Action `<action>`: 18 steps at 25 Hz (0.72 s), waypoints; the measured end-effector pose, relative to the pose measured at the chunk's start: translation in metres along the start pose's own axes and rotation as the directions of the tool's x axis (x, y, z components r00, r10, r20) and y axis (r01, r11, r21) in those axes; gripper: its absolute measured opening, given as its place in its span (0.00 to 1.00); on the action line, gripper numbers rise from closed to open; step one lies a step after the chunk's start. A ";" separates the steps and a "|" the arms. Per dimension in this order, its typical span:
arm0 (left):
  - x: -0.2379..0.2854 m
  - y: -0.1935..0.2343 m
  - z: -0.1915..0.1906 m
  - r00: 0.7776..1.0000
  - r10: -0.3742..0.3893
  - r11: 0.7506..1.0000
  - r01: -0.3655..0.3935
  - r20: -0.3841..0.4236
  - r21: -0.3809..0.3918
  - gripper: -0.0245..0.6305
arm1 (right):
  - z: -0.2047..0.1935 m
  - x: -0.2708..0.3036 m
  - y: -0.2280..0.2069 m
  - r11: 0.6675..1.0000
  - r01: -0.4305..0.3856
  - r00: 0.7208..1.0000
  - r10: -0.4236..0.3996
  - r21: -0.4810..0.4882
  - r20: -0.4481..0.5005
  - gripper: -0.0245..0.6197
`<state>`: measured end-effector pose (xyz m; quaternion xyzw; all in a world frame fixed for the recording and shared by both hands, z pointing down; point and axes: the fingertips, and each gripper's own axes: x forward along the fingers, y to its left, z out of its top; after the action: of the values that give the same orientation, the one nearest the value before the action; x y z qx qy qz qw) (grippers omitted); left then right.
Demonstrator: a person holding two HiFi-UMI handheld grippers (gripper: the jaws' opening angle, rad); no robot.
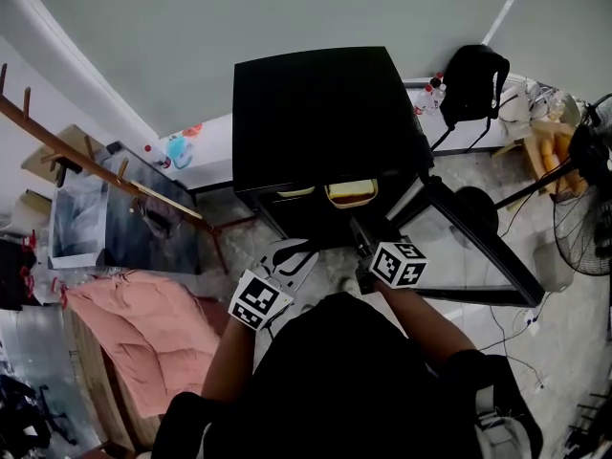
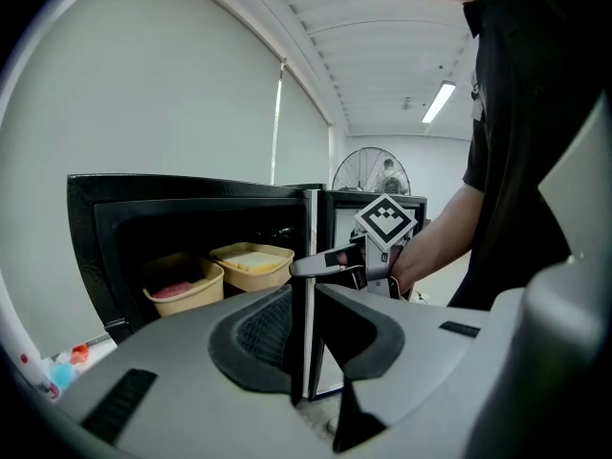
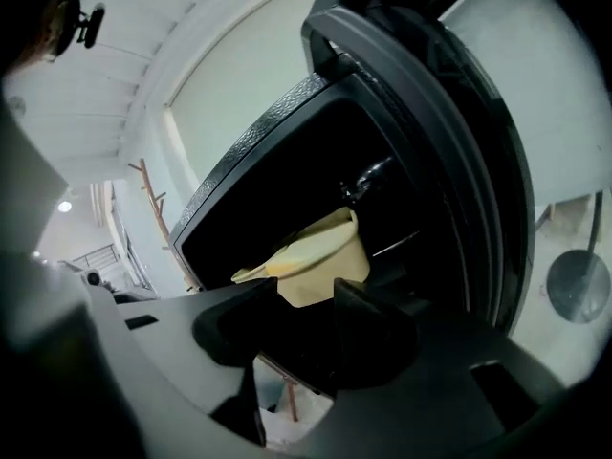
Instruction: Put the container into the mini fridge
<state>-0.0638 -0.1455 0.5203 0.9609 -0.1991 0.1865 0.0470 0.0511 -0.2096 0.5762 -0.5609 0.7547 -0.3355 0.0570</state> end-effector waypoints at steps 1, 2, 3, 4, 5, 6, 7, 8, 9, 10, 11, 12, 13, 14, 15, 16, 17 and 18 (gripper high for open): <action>-0.002 0.001 0.000 1.000 0.010 1.000 -0.010 0.002 0.000 0.17 | 0.001 0.002 0.001 1.000 0.001 1.000 -0.002 -0.023 -0.001 0.34; -0.004 0.003 0.000 1.000 0.022 1.000 -0.022 0.005 -0.001 0.17 | 0.002 0.003 0.001 0.999 0.004 1.000 -0.004 -0.042 -0.001 0.34; -0.007 0.005 0.000 0.999 0.035 0.999 -0.035 0.008 -0.004 0.16 | 0.004 0.005 0.001 0.999 0.008 1.000 -0.008 -0.054 0.001 0.34; -0.010 0.007 -0.001 0.999 0.049 0.999 -0.049 0.010 -0.009 0.15 | 0.006 0.007 0.001 0.998 0.011 1.000 -0.011 -0.059 0.003 0.34; -0.014 0.010 -0.002 0.998 0.063 0.998 -0.063 0.011 -0.017 0.15 | 0.008 0.010 0.001 0.998 0.014 1.000 -0.014 -0.059 0.006 0.34; -0.017 0.014 -0.003 0.997 0.078 0.997 -0.077 0.011 -0.024 0.15 | 0.009 0.012 0.001 0.998 0.019 1.000 -0.019 -0.058 0.008 0.34; -0.021 0.017 -0.004 0.996 0.092 0.995 -0.092 0.011 -0.031 0.15 | 0.011 0.015 0.000 0.998 0.024 1.000 -0.023 -0.055 0.009 0.33; -0.024 0.019 -0.006 0.994 0.105 0.994 -0.105 0.010 -0.035 0.15 | 0.012 0.018 -0.001 0.998 0.028 1.000 -0.027 -0.050 0.008 0.33; -0.027 0.022 -0.007 0.993 0.118 0.992 -0.118 0.009 -0.039 0.15 | 0.013 0.021 -0.002 0.998 0.031 0.999 -0.031 -0.047 0.007 0.33; -0.030 0.024 -0.008 0.991 0.131 0.991 -0.130 0.008 -0.040 0.15 | 0.015 0.025 -0.002 0.998 0.035 0.999 -0.035 -0.048 0.005 0.32; -0.033 0.026 -0.009 0.990 0.144 0.989 -0.143 0.007 -0.041 0.15 | 0.015 0.029 -0.003 0.998 0.040 0.999 -0.040 -0.053 0.003 0.32; -0.035 0.028 -0.010 0.988 0.157 0.987 -0.156 0.007 -0.041 0.15 | 0.016 0.032 -0.004 0.997 0.045 0.999 -0.045 -0.058 0.000 0.32; -0.038 0.029 -0.011 0.986 0.169 0.985 -0.169 0.008 -0.041 0.15 | 0.017 0.035 -0.006 0.997 0.050 0.999 -0.050 -0.062 -0.001 0.31; -0.041 0.031 -0.012 0.983 0.183 0.982 -0.182 0.010 -0.042 0.15 | 0.019 0.039 -0.006 0.996 0.054 0.999 -0.054 -0.067 -0.002 0.31; -0.043 0.033 -0.012 0.980 0.196 0.980 -0.195 0.013 -0.044 0.15 | 0.020 0.042 -0.007 0.996 0.055 0.998 -0.056 -0.075 -0.003 0.31; -0.046 0.036 -0.012 0.978 0.210 0.977 -0.209 0.017 -0.047 0.15 | 0.021 0.045 -0.007 0.995 0.056 0.998 -0.056 -0.087 -0.004 0.31; -0.048 0.039 -0.012 0.974 0.224 0.974 -0.222 0.021 -0.051 0.14 | 0.023 0.048 -0.007 0.994 0.056 0.998 -0.057 -0.099 -0.005 0.31; -0.050 0.042 -0.011 0.971 0.238 0.970 -0.236 0.027 -0.058 0.14 | 0.023 0.051 -0.007 0.993 0.057 0.998 -0.058 -0.107 -0.006 0.31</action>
<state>-0.1272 -0.1632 0.5124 0.9317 -0.3181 0.1690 0.0472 0.0493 -0.2665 0.5773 -0.5831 0.7554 -0.2987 0.0136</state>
